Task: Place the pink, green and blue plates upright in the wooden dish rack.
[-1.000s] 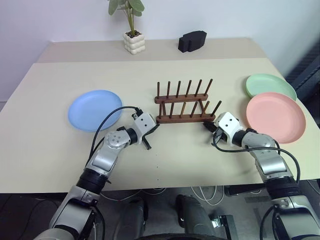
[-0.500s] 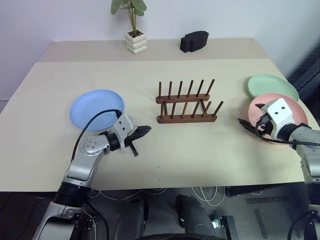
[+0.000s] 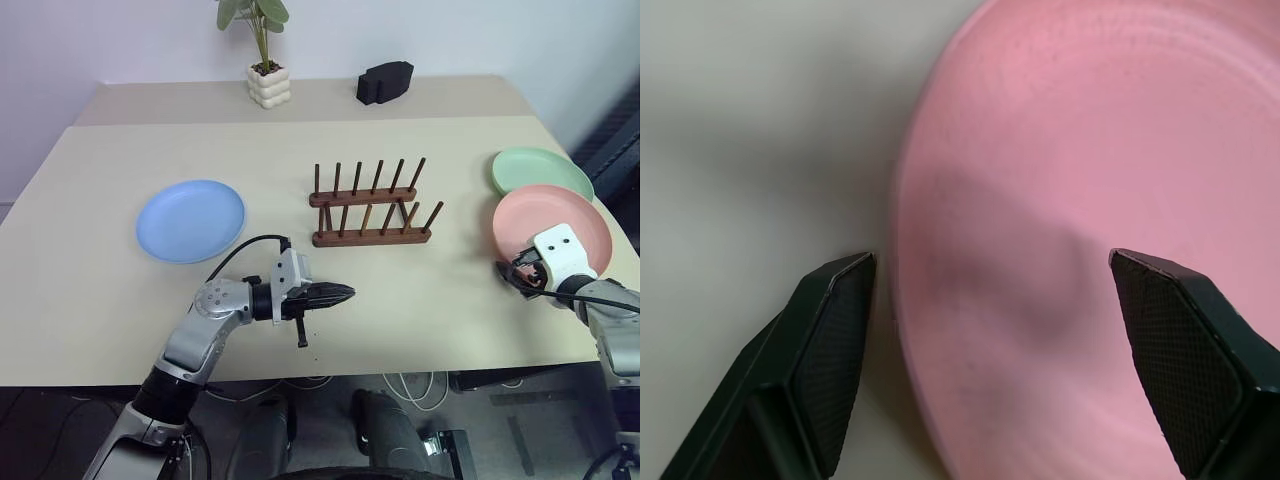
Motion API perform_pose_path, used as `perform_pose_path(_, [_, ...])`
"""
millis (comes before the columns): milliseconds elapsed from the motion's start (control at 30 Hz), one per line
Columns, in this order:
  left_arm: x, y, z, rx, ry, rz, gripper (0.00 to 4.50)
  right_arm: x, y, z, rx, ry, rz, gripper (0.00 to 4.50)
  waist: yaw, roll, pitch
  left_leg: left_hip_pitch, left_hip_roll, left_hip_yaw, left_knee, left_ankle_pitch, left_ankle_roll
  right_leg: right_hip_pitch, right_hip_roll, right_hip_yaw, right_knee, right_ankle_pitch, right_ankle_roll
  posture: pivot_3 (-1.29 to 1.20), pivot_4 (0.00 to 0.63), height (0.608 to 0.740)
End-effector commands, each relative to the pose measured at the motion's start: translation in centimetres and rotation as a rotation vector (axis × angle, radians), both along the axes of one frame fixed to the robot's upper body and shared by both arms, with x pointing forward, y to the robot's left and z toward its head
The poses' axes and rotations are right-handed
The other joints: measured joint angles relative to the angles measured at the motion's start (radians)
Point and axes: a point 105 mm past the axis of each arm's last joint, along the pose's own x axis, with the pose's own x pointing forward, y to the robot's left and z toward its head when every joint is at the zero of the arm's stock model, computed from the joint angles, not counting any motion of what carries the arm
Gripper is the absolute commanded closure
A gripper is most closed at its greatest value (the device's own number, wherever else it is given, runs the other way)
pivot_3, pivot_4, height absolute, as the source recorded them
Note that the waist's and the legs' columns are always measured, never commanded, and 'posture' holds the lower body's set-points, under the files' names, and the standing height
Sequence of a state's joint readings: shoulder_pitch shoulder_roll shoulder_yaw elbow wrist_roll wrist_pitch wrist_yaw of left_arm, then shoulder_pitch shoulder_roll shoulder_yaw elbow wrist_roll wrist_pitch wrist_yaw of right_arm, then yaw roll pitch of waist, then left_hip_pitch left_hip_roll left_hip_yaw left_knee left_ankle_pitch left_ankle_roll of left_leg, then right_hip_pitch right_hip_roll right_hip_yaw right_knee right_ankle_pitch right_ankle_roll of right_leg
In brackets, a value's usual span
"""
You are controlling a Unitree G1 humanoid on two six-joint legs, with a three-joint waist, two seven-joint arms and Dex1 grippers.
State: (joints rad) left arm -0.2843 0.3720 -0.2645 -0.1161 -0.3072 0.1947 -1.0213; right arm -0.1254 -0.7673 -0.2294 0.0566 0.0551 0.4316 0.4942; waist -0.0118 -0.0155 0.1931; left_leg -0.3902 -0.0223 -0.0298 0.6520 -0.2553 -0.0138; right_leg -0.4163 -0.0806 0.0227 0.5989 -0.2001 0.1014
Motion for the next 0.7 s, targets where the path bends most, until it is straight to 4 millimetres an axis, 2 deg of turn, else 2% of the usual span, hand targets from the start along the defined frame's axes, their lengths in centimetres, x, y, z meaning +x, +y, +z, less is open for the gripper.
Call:
perform_pose_path(33, [-0.3,-0.6,0.7,-0.014,-0.024,-0.025,4.5,0.1,0.4,0.3,-0.023,-0.025,0.0,1.57,0.0,0.0,0.0,0.0,0.0,0.0,0.0,0.0,0.0,0.0,0.0,0.0,0.0,0.0,0.0,0.0,0.15,0.734])
perform_pose_path(200, [-0.1,-0.6,0.6,-0.011,-0.031,-0.022,4.5,-0.2,1.0,-0.1,-0.047,-0.015,0.021,4.07,0.002,0.0,0.0,0.0,0.0,0.0,0.0,0.0,0.0,0.0,0.0,0.0,0.0,0.0,0.0,0.0,0.15,0.734])
perform_pose_path(233, [-0.1,-0.7,0.6,-0.011,-0.032,-0.021,4.5,-0.3,1.1,0.0,-0.05,-0.016,0.027,4.46,0.002,0.0,0.0,0.0,0.0,0.0,0.0,0.0,0.0,0.0,0.0,0.0,0.0,0.0,0.0,0.0,0.15,0.734])
perform_pose_path(367, [-0.1,-0.7,0.5,-0.011,-0.032,-0.02,4.5,-0.5,1.7,0.7,-0.108,-0.032,0.065,4.46,0.001,0.0,0.0,0.0,0.0,0.0,0.0,0.0,0.0,0.0,0.0,0.0,0.0,0.0,0.0,0.0,0.15,0.734])
perform_pose_path(467, [-0.1,-0.8,0.5,-0.013,-0.032,-0.021,4.5,-0.5,1.9,2.0,-0.182,-0.052,0.106,4.46,0.001,0.0,0.0,0.0,0.0,0.0,0.0,0.0,0.0,0.0,0.0,0.0,0.0,0.0,0.0,0.0,0.15,0.734])
perform_pose_path(600, [0.1,-0.8,0.5,-0.014,-0.035,-0.02,4.5,0.0,2.2,4.9,-0.257,-0.116,0.157,4.46,0.0,0.0,0.0,0.0,0.0,0.0,0.0,0.0,0.0,0.0,0.0,0.0,0.0,0.0,0.0,0.0,0.15,0.734])
perform_pose_path(700, [0.2,-0.9,0.5,-0.016,-0.037,-0.018,4.5,0.6,3.5,8.1,-0.299,-0.21,0.247,4.46,-0.002,0.0,0.0,0.0,0.0,0.0,0.0,0.0,0.0,0.0,0.0,0.0,0.0,0.0,0.0,0.0,0.15,0.734])
